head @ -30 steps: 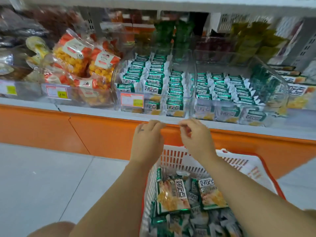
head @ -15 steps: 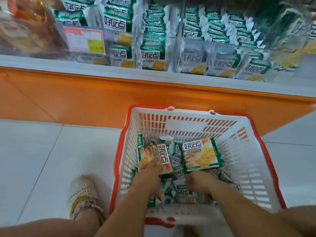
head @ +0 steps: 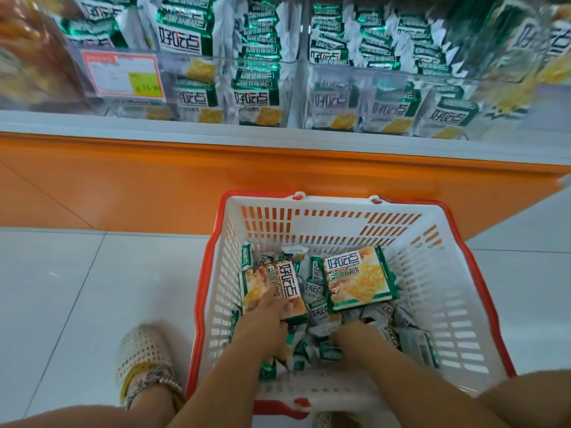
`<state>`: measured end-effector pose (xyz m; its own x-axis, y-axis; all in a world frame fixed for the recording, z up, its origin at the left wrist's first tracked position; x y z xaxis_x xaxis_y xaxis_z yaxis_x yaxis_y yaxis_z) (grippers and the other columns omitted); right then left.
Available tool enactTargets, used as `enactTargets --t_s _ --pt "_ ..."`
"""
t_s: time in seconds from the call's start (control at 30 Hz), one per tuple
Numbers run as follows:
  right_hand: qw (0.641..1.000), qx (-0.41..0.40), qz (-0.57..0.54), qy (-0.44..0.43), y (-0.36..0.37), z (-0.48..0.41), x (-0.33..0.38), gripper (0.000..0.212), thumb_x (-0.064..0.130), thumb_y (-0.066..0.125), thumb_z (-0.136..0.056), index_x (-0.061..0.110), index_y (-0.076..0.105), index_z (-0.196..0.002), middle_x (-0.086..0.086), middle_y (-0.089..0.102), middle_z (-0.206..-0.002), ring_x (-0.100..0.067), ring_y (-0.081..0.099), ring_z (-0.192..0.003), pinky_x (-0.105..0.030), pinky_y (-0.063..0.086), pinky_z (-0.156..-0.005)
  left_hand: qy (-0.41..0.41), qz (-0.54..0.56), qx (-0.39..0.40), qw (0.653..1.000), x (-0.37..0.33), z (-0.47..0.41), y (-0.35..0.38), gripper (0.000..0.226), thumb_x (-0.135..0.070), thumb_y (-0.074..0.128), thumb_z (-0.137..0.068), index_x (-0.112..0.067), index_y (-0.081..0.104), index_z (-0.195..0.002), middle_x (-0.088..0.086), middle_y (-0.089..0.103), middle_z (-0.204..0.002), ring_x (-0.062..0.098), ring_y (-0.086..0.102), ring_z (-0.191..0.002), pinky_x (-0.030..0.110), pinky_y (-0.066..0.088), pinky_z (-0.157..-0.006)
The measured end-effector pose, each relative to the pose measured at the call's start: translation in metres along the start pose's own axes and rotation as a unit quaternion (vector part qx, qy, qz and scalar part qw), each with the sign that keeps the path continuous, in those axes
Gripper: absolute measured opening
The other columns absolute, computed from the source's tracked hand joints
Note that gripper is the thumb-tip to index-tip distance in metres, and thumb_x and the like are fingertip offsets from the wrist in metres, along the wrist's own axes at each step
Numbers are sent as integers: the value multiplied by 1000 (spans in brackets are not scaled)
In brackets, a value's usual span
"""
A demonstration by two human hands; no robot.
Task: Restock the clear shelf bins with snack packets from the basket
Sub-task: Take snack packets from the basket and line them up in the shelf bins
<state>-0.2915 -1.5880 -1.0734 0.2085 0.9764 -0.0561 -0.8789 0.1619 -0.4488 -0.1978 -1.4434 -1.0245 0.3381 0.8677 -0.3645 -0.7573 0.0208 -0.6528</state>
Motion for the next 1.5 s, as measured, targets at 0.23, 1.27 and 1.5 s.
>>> enactTargets --t_s 0.23,1.27,1.5 --pt "994 -40 -93 -44 -91 62 -8 41 25 59 -92 4 53 -127 -11 56 -125 -27 59 -104 -34 49 -84 16 124 -16 992 -19 9 -34 41 -23 43 -99 -13 45 -138 9 49 -139 21 54 -116 32 44 -97" --pt "650 -643 -310 -263 -358 272 69 32 10 54 -92 24 58 -121 3 61 -115 -7 52 -74 -21 39 -68 175 1 -453 874 -59 169 -377 34 -19 62 -91 -23 59 -125 0 56 -126 13 52 -103 17 31 -75" --pt "673 -625 -294 -265 -373 247 81 50 6 53 -93 26 45 -138 -1 51 -136 -18 51 -118 -29 41 -95 168 1 -453 875 -38 143 -390 32 -20 60 -93 -23 59 -125 1 56 -126 11 50 -98 23 37 -83"
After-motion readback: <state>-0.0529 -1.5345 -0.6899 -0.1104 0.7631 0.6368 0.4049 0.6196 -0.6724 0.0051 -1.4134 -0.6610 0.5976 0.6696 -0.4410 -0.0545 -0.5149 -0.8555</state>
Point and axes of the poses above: each hand's wrist, its own z-axis away from the middle knuckle, its own y-axis out of the palm, x = y × z, the point moved 6 cm from there along -z, towards the middle knuckle
